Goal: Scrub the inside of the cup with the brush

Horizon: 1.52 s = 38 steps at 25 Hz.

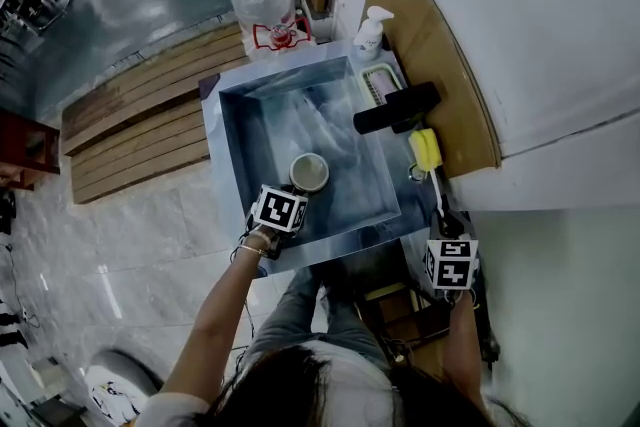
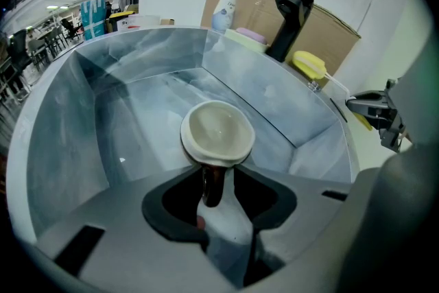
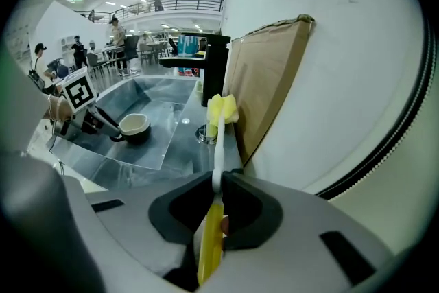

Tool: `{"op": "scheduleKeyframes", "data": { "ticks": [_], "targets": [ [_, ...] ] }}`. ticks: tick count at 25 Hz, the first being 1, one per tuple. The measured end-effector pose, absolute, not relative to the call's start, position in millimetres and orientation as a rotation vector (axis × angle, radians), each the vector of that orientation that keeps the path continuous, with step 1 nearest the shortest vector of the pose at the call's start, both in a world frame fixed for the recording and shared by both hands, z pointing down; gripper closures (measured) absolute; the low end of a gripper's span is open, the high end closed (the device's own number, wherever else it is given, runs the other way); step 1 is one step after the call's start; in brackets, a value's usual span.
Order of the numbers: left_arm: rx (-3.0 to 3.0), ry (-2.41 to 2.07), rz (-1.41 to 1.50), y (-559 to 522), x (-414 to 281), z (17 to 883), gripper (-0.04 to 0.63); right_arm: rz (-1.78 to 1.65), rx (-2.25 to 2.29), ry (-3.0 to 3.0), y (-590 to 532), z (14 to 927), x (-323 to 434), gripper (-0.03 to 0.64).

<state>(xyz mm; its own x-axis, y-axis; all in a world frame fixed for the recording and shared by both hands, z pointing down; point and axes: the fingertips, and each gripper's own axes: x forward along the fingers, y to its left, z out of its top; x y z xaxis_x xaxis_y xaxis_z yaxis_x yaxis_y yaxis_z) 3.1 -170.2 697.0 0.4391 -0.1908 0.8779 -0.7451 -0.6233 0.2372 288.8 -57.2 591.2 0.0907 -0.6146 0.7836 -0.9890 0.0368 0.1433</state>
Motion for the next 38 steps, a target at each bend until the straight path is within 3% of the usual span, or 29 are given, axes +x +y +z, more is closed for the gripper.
{"op": "scheduleKeyframes", "data": {
  "ticks": [38],
  "targets": [
    [2.126,-0.813,1.118,-181,6,694,0.449,0.452,1.061,-1.803,-80,590,165,0.558]
  ]
}}
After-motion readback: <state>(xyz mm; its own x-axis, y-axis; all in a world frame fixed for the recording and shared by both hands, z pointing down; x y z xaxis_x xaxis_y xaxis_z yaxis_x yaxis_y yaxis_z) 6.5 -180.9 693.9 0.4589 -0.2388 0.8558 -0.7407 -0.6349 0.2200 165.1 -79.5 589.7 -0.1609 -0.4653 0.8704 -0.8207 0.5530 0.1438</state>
